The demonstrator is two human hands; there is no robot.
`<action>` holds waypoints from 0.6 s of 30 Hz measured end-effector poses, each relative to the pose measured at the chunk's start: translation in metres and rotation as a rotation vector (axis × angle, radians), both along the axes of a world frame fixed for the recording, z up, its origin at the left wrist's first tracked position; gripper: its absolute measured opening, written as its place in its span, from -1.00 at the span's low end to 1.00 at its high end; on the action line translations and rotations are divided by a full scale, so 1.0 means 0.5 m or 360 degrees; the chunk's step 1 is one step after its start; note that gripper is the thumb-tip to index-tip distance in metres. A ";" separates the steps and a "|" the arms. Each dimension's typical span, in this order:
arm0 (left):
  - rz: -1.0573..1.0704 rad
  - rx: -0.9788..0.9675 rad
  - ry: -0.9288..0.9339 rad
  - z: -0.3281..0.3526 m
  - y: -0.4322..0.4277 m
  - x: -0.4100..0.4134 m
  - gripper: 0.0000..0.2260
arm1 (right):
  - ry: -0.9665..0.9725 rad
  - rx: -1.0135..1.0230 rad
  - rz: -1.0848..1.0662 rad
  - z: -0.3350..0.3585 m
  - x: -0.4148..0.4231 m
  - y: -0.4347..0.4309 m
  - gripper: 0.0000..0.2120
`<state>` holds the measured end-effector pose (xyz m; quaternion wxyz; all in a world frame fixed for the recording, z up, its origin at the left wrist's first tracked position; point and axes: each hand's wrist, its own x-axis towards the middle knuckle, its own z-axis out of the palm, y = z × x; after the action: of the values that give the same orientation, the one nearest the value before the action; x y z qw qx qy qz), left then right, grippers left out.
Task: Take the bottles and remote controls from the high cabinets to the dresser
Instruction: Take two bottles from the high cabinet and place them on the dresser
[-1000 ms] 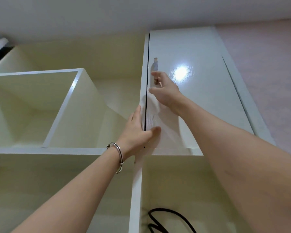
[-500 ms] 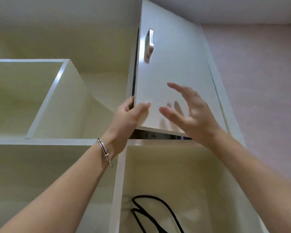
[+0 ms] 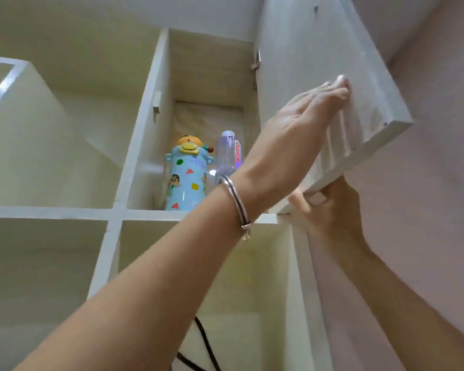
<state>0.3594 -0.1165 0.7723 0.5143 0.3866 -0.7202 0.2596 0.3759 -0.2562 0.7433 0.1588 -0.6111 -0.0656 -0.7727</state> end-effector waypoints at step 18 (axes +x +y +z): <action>-0.0038 -0.0107 -0.0127 -0.002 -0.063 0.026 -0.59 | 0.0131 -0.0116 0.0501 -0.004 -0.014 -0.025 -0.74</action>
<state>0.3726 -0.1480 0.7714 0.5008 0.3499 -0.7357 0.2926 0.3689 -0.2687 0.7412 0.2581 -0.6298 -0.1820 -0.7097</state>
